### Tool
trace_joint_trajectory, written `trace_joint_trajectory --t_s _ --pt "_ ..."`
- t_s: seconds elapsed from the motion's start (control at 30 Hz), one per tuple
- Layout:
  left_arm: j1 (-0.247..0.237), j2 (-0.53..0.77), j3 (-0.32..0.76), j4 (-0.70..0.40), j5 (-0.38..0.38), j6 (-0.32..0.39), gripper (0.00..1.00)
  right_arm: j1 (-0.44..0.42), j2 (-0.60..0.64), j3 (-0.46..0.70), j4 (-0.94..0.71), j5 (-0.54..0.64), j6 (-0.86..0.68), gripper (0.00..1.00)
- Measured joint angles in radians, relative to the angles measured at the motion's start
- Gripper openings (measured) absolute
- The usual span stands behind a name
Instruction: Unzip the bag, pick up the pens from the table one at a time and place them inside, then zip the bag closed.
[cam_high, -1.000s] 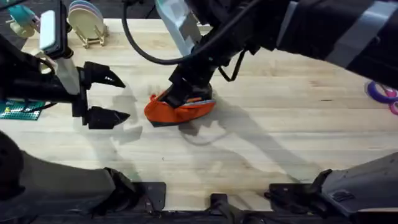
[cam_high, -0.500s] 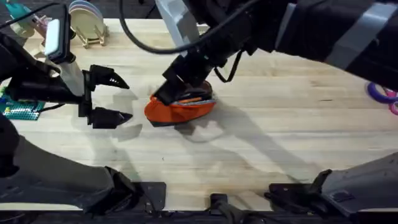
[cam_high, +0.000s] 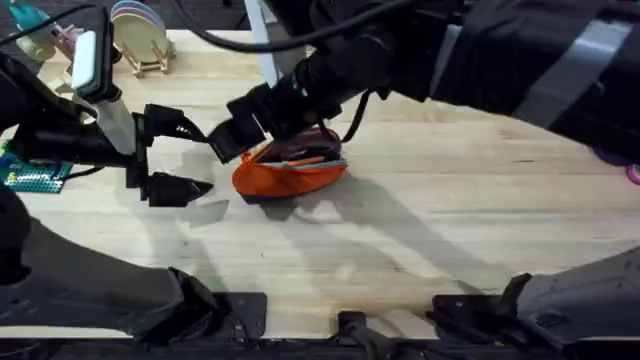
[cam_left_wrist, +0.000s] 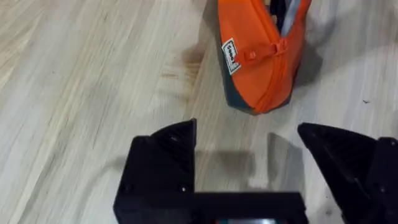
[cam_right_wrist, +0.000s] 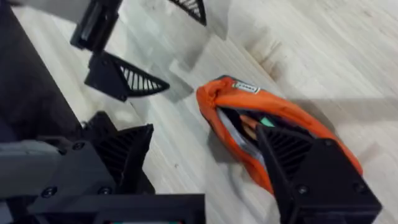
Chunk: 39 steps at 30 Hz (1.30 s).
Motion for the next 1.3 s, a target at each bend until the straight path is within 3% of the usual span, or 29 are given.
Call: trace_joint_trajectory --t_s 0.13,0.4,0.6,0.97,1.3 --pt "0.000 0.000 0.000 0.000 0.000 0.000 0.993 0.029 0.000 0.000 0.079 0.039 0.032 0.998" --pt "0.000 0.000 0.000 0.000 0.000 0.000 0.993 0.160 0.006 0.002 0.152 0.267 0.039 0.998" --pt "0.000 0.000 0.000 0.000 0.000 0.000 0.993 0.195 0.056 0.004 0.161 0.363 0.040 0.998" --pt "0.000 0.000 0.000 0.000 0.000 0.000 0.993 0.196 0.091 0.005 0.162 0.419 0.070 0.998" --pt "0.000 0.000 0.000 0.000 0.000 0.000 0.994 0.196 0.209 0.006 0.184 0.422 0.077 0.998"
